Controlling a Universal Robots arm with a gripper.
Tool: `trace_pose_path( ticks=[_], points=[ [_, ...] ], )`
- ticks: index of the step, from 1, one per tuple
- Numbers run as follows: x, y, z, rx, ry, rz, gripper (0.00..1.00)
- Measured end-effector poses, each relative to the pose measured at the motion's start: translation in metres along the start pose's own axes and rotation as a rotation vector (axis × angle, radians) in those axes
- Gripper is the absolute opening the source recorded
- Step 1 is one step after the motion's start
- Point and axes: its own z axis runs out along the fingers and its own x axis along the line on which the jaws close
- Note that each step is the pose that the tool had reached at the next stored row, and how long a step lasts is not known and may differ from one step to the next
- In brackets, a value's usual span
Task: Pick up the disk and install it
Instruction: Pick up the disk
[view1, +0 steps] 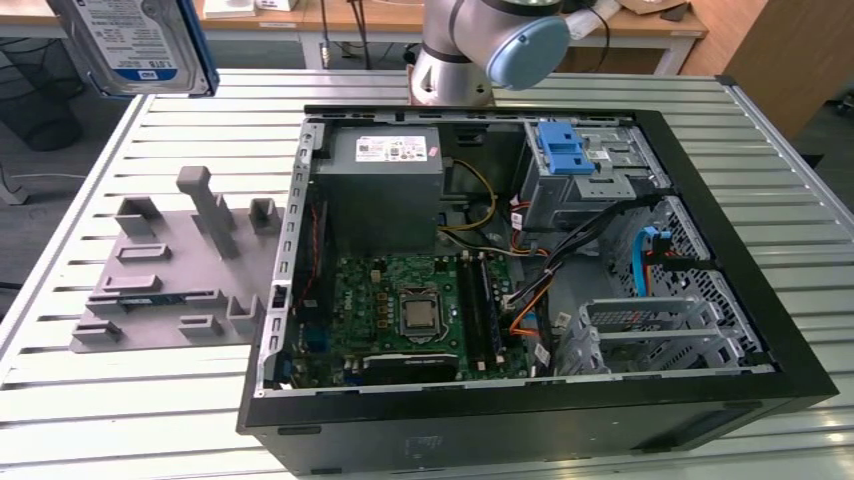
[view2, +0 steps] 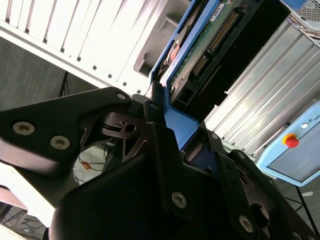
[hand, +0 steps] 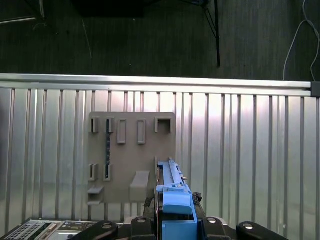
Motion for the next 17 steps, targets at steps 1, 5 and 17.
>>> trace_pose_path(
  ticks=[1, 5, 17],
  points=[
    [0.0, -0.0008, -0.0001, -0.0001, 0.0, 0.0, 0.36],
    [0.0, -0.003, 0.0, 0.0, 0.0, 0.0, 0.36],
    [0.0001, -0.0086, -0.0001, 0.0, 0.0, 0.0, 0.36]
  ],
)
